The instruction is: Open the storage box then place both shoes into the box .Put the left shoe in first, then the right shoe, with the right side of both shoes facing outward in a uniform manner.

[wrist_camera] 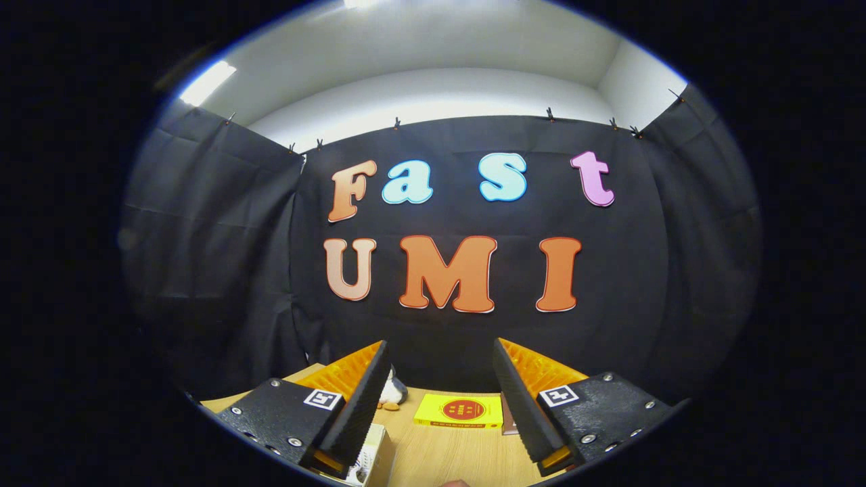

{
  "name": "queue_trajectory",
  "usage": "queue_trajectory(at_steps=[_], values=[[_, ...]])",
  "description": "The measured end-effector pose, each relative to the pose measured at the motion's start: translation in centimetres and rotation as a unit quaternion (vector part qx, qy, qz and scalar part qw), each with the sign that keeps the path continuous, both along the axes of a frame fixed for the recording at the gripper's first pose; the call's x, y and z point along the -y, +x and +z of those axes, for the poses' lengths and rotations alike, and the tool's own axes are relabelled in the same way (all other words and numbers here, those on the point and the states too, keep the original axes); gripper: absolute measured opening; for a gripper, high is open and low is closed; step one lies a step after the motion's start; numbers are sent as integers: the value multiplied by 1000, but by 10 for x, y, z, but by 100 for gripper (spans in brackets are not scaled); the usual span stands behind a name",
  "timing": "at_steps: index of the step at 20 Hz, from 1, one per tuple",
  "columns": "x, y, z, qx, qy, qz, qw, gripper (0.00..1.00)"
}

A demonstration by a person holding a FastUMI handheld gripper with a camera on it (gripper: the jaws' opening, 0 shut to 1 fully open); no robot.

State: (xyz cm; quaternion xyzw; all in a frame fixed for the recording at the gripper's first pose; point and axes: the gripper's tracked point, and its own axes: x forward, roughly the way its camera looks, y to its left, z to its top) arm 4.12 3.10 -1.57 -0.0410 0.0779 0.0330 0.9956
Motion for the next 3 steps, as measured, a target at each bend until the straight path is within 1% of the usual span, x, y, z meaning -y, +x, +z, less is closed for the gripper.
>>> queue_trajectory(at_steps=[1, 3], values=[[0, 1, -1, 6, -2, 4, 1000, 91], [3, -2, -4, 14, -6, 1, 1000, 95]])
